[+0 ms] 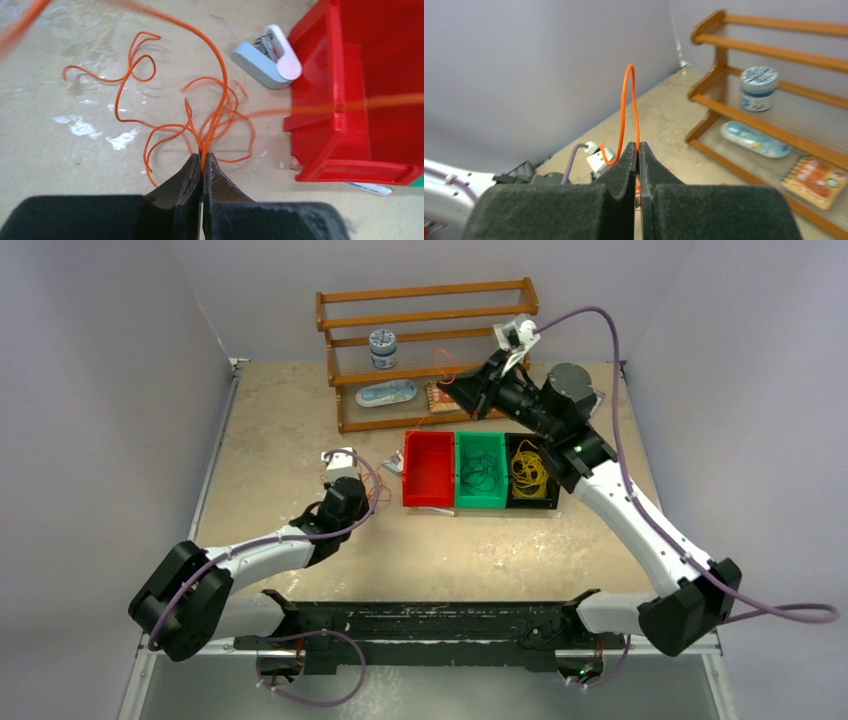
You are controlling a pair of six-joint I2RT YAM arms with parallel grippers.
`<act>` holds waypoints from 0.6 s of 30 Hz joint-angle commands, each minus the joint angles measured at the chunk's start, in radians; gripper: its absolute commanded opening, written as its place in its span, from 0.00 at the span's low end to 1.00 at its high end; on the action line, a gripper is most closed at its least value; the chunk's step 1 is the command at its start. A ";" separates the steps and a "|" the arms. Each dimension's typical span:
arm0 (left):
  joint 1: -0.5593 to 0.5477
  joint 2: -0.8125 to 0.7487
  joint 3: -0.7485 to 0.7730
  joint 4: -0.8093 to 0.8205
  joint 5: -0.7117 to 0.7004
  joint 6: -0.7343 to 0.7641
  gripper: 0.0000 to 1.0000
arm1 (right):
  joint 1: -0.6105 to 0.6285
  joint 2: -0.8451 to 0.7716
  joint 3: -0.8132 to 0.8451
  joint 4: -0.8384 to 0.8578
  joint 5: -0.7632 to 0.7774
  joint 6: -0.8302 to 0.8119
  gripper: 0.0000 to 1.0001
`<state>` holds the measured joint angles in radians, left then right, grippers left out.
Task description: Untangle the cables
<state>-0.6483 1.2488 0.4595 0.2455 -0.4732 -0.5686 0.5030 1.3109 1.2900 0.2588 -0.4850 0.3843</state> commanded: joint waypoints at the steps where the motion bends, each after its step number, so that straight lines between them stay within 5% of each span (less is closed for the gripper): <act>1: 0.022 -0.022 -0.007 -0.058 -0.113 -0.086 0.00 | -0.003 -0.085 0.010 -0.027 0.244 -0.101 0.00; 18: 0.123 0.027 -0.002 -0.103 -0.083 -0.137 0.00 | -0.011 -0.182 0.027 -0.143 0.694 -0.250 0.00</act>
<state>-0.5358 1.2663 0.4515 0.1371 -0.5430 -0.6827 0.5014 1.1797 1.2900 0.1013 0.0494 0.1913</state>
